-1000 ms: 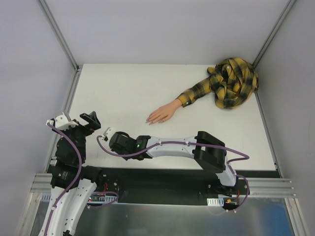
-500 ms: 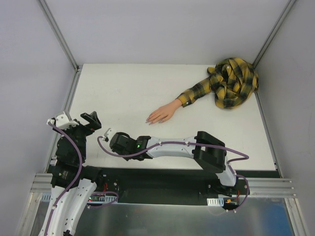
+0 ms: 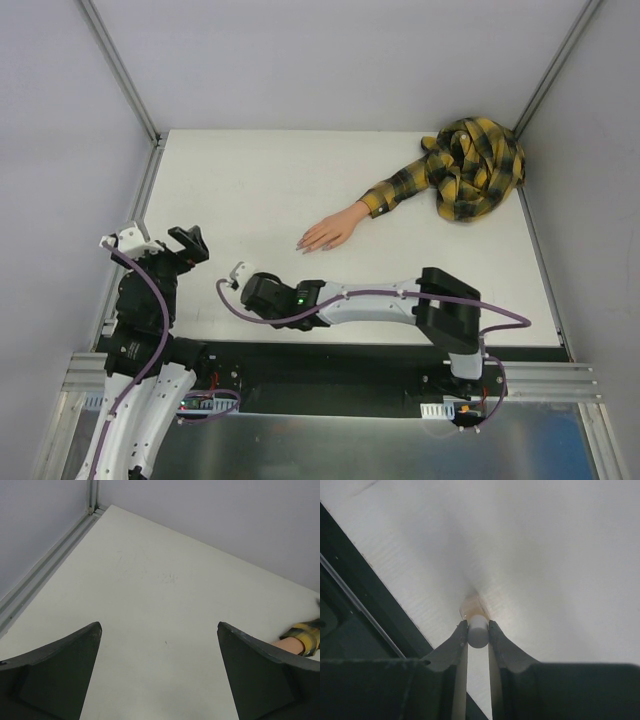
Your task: Paint the nails
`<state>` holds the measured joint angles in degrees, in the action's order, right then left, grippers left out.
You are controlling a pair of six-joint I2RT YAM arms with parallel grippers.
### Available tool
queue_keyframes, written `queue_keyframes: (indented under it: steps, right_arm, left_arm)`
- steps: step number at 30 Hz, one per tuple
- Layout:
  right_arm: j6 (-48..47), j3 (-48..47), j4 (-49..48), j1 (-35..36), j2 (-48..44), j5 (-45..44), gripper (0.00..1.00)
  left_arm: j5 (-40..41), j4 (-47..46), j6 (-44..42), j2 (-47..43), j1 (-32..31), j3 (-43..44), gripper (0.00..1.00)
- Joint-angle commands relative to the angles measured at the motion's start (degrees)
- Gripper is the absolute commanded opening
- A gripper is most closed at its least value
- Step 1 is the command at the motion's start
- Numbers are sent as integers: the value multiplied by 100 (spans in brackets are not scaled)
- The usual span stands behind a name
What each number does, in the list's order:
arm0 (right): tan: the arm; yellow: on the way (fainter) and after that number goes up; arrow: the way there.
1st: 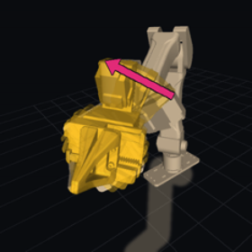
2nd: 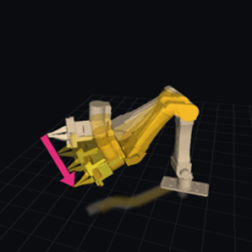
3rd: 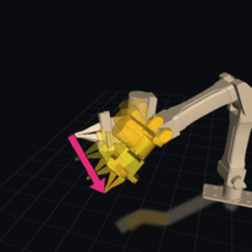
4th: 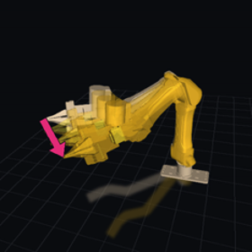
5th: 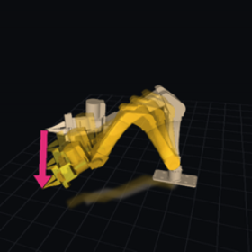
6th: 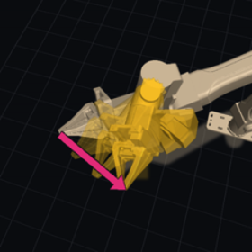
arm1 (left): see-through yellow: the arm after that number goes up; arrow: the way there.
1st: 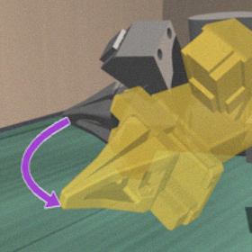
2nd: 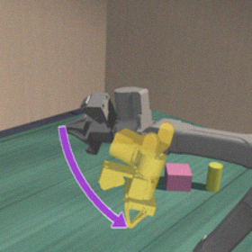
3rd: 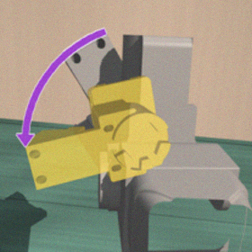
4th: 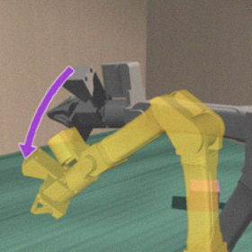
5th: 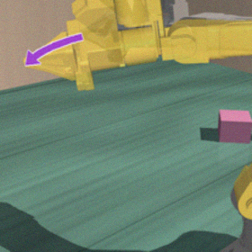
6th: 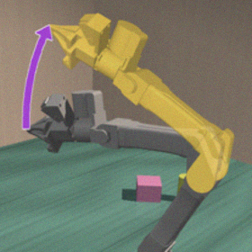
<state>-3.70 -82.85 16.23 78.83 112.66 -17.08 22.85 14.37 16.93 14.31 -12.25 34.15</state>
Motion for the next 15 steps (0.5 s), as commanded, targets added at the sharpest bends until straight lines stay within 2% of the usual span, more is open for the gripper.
queue_keyframes:
  steps: [1, 3, 4, 6, 7, 10, 11, 15]
  right_arm:
    - [335, 1164, -58, -306, -1631, -173, 1]
    - [353, 1751, 11, -525, -2097, -155, 1]
    - [527, 1920, 38, -605, -2586, -112, 1]
    - [607, 2437, 126, -886, -3072, -50, 1]
    - [669, 2597, 170, -982, -3597, 11, 1]
    - [696, 3018, 433, -1395, -4303, 82, 0]
    - [678, 3064, 529, -1614, -4714, 100, 0]
    - [564, 3222, 916, -2186, -5587, 379, 0]
  left_arm:
    - [-1208, -84, -163, 712, 65, 329, 99]
    - [-1772, -75, -181, 994, 65, 478, 99]
    - [-2437, -83, -190, 1291, 65, 531, 99]
    - [-3248, -154, -181, 1644, 65, 733, 99]
    - [-4009, -180, -164, 2028, 65, 820, 99]
    - [-5032, -346, 47, 2837, 65, 1189, 98]
    - [-5697, -434, 82, 3024, 56, 1338, 97]
    - [-6757, -952, 179, 3727, -180, 1620, 95]
